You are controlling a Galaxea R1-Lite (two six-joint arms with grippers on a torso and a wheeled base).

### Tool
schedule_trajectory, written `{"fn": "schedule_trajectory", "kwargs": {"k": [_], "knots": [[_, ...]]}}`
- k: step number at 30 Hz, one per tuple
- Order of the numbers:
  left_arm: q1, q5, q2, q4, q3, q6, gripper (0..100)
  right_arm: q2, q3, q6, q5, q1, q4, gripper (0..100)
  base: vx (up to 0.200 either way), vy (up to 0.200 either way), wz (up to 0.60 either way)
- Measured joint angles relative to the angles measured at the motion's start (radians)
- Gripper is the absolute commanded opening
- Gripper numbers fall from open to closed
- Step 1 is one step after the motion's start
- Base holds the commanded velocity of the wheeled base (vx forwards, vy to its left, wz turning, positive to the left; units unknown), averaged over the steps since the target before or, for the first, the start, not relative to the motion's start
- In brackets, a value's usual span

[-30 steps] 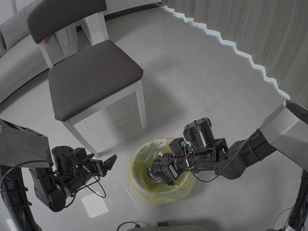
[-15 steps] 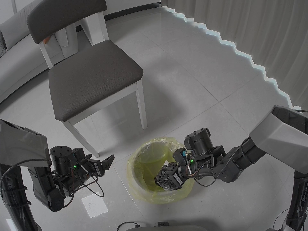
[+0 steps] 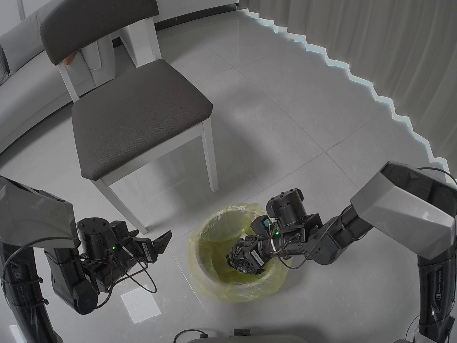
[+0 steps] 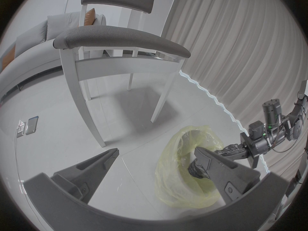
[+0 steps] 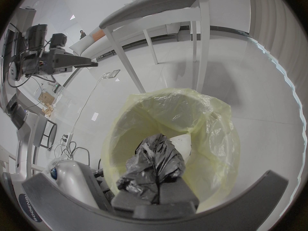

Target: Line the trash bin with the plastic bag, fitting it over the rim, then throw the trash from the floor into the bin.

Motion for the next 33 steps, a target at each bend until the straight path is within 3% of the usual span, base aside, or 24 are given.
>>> {"fn": "schedule_trajectory", "kwargs": {"k": [7,8,24,33], "knots": [[0.0,0.005,0.002,0.0,-0.005,0.001,100,0.115,-0.089,-0.006,-0.001,-0.013,-0.003,0,0.0,0.0,0.0],[0.0,0.006,0.001,0.0,-0.007,0.001,100,0.128,-0.099,-0.006,-0.002,-0.014,-0.005,100,0.0,0.0,0.0],[-0.045,0.009,0.053,0.0,-0.055,0.005,100,0.094,-0.087,0.01,-0.008,-0.036,-0.077,100,0.0,0.0,0.0],[-0.06,0.029,0.188,-0.001,-0.168,0.017,100,-0.04,0.059,0.004,-0.009,-0.147,-0.077,100,0.0,0.0,0.0]]}}
